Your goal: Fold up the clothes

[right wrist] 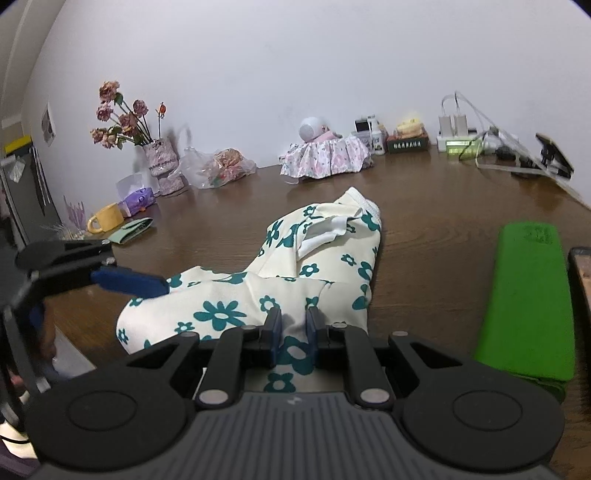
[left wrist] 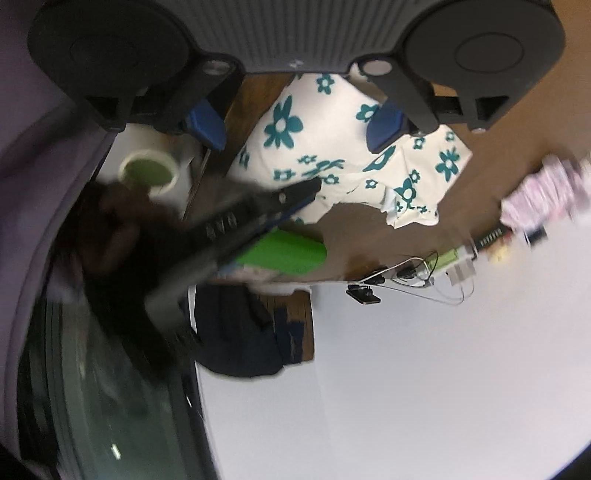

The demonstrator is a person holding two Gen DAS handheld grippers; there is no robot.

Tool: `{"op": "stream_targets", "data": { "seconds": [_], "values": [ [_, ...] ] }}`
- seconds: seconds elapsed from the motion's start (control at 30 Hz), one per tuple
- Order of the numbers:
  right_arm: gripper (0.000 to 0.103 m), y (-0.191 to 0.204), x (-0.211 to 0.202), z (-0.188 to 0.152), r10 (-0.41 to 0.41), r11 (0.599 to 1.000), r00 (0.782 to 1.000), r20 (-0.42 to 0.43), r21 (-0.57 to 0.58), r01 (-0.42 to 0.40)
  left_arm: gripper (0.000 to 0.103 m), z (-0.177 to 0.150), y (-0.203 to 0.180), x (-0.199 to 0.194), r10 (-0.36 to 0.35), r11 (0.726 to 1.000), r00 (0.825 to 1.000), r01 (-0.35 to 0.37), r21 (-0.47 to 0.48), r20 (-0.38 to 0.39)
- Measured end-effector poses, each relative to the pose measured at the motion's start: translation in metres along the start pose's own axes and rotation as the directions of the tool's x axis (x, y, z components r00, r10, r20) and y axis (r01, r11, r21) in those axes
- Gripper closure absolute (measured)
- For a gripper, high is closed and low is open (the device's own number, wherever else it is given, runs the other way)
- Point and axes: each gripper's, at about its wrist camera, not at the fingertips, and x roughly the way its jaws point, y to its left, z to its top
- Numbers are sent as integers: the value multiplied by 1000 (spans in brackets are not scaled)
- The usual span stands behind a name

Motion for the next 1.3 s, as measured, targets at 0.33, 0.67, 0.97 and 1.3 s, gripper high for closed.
{"op": "stream_targets", "data": {
  "seconds": [0.33, 0.67, 0.97, 1.3],
  "values": [
    [90, -12, 2, 5, 56, 993, 998, -31, 109, -52, 24, -1, -2, 33, 41, 984, 996, -26, 177, -79],
    [40, -16, -23, 14, 189, 982, 982, 27, 13, -190, 36, -2, 20, 41, -91, 980, 986, 114, 166, -137],
    [5, 33, -32, -9, 118, 797, 991, -59, -589, -130, 36, 3, 45, 43, -207, 973, 965, 221, 74, -159],
    [29, 38, -19, -20, 67, 706, 992, -107, -697, -123, 50, 9, 53, 30, -278, 960, 952, 279, -15, -131]
  ]
}}
